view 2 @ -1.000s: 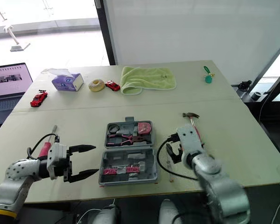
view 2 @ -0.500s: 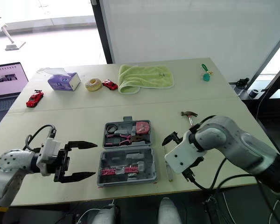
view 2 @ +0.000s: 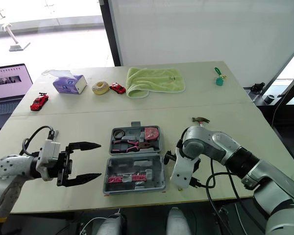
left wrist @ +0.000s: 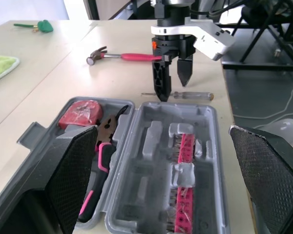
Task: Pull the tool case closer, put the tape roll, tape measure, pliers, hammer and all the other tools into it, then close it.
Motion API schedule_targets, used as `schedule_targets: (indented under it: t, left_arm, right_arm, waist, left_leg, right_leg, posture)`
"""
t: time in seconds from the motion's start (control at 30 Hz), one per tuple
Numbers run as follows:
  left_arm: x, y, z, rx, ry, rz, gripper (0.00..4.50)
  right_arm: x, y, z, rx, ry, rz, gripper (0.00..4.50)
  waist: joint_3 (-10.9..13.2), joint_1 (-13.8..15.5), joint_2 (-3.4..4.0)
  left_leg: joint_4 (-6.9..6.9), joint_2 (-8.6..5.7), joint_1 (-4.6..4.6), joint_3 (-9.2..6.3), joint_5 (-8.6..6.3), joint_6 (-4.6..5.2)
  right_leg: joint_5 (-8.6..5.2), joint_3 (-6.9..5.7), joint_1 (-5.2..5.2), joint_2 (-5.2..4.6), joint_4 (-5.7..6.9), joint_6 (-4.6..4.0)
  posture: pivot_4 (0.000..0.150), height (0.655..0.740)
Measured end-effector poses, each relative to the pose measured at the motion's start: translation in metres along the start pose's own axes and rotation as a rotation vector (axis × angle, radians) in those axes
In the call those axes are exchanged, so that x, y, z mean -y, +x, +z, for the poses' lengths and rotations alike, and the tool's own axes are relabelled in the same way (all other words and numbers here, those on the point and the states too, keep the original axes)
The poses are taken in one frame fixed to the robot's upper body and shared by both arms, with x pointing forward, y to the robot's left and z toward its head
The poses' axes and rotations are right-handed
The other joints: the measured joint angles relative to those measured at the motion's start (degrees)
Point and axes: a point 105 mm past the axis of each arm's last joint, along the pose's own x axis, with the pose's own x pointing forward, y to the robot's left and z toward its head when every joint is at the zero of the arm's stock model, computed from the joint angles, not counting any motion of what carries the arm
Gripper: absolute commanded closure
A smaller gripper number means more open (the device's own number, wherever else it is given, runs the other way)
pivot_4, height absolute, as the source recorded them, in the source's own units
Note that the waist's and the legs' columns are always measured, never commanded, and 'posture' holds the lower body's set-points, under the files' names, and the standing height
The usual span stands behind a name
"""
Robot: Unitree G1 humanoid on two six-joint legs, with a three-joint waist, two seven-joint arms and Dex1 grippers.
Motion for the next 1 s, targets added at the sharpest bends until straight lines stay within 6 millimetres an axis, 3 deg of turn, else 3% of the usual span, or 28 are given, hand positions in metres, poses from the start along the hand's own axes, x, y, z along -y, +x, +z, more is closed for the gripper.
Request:
schedule_targets:
  t: [0.17, 0.2, 0.27, 0.5, 0.67, 0.87, 0.93, 1.0]
  left_arm:
    - [-0.001, 0.001, 0.000, -0.001, 0.003, 0.016, 0.00]
    - [-0.002, 0.001, 0.001, -0.001, 0.004, 0.018, 0.00]
    - [-0.002, 0.001, 0.001, -0.001, 0.004, 0.023, 0.00]
    - [-0.004, 0.004, 0.003, 0.007, 0.002, 0.040, 0.00]
    - [-0.003, 0.006, 0.005, 0.011, 0.009, 0.042, 0.00]
    - [-0.006, 0.009, 0.006, 0.014, 0.019, 0.040, 0.00]
    - [-0.006, 0.013, 0.006, 0.023, 0.021, 0.040, 0.00]
    - [-0.006, 0.013, 0.004, 0.025, 0.011, 0.044, 0.00]
  right_arm:
    - [0.001, 0.003, 0.000, -0.007, -0.031, 0.013, 0.03]
    - [0.001, 0.004, 0.000, -0.009, -0.036, 0.016, 0.27]
    - [-0.002, 0.005, 0.000, -0.013, -0.049, 0.036, 0.90]
    - [-0.015, 0.014, -0.004, -0.030, -0.079, 0.111, 4.44]
    - [-0.010, 0.019, -0.006, -0.040, -0.066, 0.110, 4.48]
    - [-0.018, 0.009, -0.007, -0.006, 0.157, 0.076, 4.48]
    - [-0.030, -0.010, -0.004, 0.020, 0.315, 0.072, 4.48]
    - [-0.043, -0.039, 0.000, 0.068, 0.600, 0.033, 4.48]
  waist:
    - [-0.03, 0.00, -0.05]
    - [-0.04, 0.00, -0.06]
    - [-0.07, 0.01, -0.11]
    - [-0.43, -0.29, -0.83]
    - [-0.80, -0.90, -1.43]
    - [-0.48, -0.25, -0.91]
    - [-0.11, 0.41, -0.31]
    - [0.06, 1.40, 0.04]
  left_leg:
    - [0.00, 0.00, 0.05, 0.00, 0.00, 0.00]
    - [0.01, 0.00, 0.07, 0.00, 0.00, 0.00]
    - [0.01, 0.00, 0.12, -0.01, 0.00, 0.00]
    - [-0.09, 0.03, 0.97, -0.01, -0.01, 0.02]
    - [-0.09, 0.09, 1.20, -0.04, -0.01, 0.02]
    - [-0.03, 0.07, 0.93, -0.05, -0.01, 0.01]
    - [-0.01, 0.05, 0.74, -0.04, -0.01, 0.01]
    - [-0.02, 0.05, 0.53, -0.04, -0.01, 0.02]
  right_leg:
    - [0.00, 0.00, 0.06, 0.01, 0.00, 0.00]
    - [0.00, 0.00, 0.09, 0.01, 0.00, 0.00]
    - [0.00, 0.00, 0.15, 0.01, 0.00, 0.00]
    - [-0.09, 0.01, 0.90, 0.06, -0.04, -0.17]
    - [-0.12, 0.01, 1.13, 0.13, -0.02, -0.27]
    - [-0.06, 0.04, 0.92, 0.12, -0.03, -0.19]
    - [0.01, 0.06, 0.80, 0.11, -0.07, -0.06]
    - [0.01, 0.05, 0.55, 0.10, -0.03, -0.06]
  posture:
    - [0.150, 0.7400]
    - [0.150, 0.7400]
    - [0.150, 0.7400]
    - [0.150, 0.7400]
    - [0.150, 0.7400]
    - [0.150, 0.7400]
    - [0.150, 0.7400]
    - [0.150, 0.7400]
